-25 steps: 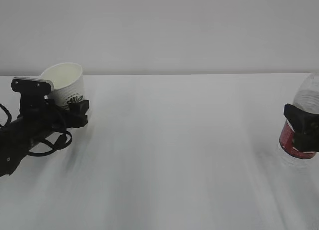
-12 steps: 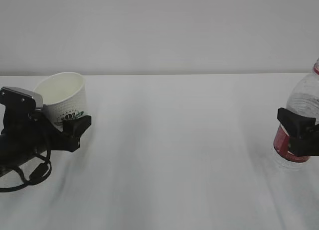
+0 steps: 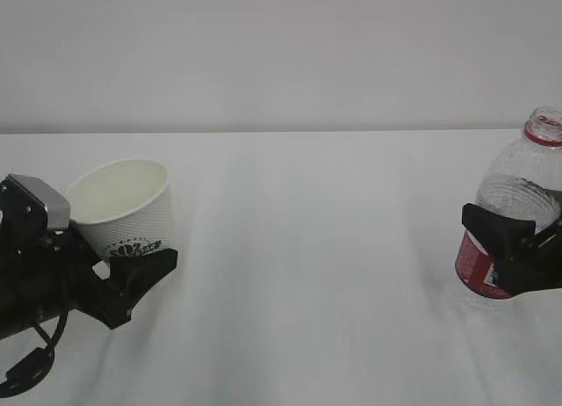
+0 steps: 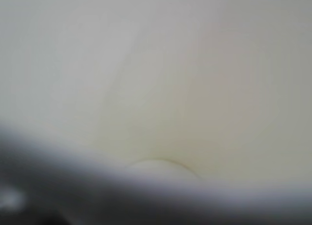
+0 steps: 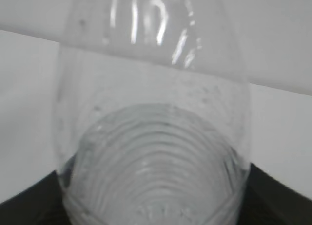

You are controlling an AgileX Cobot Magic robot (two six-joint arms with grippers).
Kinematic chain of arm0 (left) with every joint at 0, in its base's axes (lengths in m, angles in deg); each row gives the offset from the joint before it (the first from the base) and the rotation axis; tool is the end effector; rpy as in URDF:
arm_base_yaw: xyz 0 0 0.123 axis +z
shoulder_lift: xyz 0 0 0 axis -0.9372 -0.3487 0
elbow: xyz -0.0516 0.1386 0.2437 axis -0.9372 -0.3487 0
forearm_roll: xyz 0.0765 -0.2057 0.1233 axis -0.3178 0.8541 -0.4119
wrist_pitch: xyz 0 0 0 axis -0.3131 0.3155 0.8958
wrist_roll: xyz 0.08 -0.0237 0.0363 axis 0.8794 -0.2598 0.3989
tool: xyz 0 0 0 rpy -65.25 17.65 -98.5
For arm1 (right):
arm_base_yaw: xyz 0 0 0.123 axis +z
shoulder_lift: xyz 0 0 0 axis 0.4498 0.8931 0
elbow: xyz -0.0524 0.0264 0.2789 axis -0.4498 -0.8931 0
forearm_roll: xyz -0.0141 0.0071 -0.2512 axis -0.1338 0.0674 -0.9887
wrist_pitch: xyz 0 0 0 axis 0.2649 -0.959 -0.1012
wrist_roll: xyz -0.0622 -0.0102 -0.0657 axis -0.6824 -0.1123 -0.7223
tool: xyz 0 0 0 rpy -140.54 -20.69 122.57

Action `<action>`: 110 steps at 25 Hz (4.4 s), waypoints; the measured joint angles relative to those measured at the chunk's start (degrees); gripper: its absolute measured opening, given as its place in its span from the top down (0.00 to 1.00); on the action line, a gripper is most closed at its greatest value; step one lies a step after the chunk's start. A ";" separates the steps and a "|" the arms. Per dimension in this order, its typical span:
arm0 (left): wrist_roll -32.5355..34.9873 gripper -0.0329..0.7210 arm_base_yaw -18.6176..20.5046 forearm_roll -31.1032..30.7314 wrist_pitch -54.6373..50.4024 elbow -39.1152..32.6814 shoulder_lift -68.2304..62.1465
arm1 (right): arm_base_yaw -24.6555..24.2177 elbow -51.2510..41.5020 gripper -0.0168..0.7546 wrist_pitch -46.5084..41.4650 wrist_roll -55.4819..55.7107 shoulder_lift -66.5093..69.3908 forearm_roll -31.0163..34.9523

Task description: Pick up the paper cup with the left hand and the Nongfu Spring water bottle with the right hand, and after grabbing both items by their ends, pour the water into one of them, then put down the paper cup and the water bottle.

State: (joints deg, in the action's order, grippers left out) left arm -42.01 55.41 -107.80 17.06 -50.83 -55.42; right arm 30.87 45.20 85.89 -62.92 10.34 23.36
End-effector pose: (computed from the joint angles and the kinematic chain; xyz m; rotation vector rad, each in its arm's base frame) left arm 0.2337 -0.0996 0.1104 0.5725 1.8287 -0.5651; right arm 0.2053 0.0374 0.1675 -0.3684 1.8177 0.1836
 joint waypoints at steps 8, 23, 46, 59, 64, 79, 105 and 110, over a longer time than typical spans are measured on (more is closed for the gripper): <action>-5.05 0.27 0.00 -15.62 0.00 -0.61 0.36 | 0.00 0.00 0.30 0.00 3.84 0.00 -5.50; -6.21 0.27 -4.81 -24.19 0.08 -0.61 3.85 | 0.00 0.00 0.30 0.00 5.68 0.00 -10.35; -6.95 0.27 -20.58 -22.34 0.08 3.32 3.85 | 0.00 5.87 0.30 0.02 13.00 -0.09 -24.19; -9.22 0.27 -27.32 -21.63 0.08 9.13 3.85 | 0.00 8.51 0.30 -0.08 15.65 -0.09 -28.93; -9.20 0.27 -27.57 -21.63 0.08 9.49 3.85 | 0.56 8.79 0.30 -0.22 16.04 -0.09 -29.61; -9.20 0.27 -27.70 -21.63 0.08 9.49 3.85 | 9.61 18.38 0.30 -8.36 15.82 -0.09 -31.75; -10.04 0.27 -27.70 -20.26 -1.92 9.52 3.85 | 9.96 25.71 0.30 -8.91 14.01 -0.09 -44.51; -10.04 0.27 -27.70 -19.26 -2.01 9.52 3.85 | 9.96 27.27 0.30 -8.91 13.58 -0.09 -45.53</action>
State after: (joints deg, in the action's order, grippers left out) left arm -52.05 27.71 -127.07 15.05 -41.31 -51.57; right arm 40.83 72.47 76.98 -49.34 10.25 -22.17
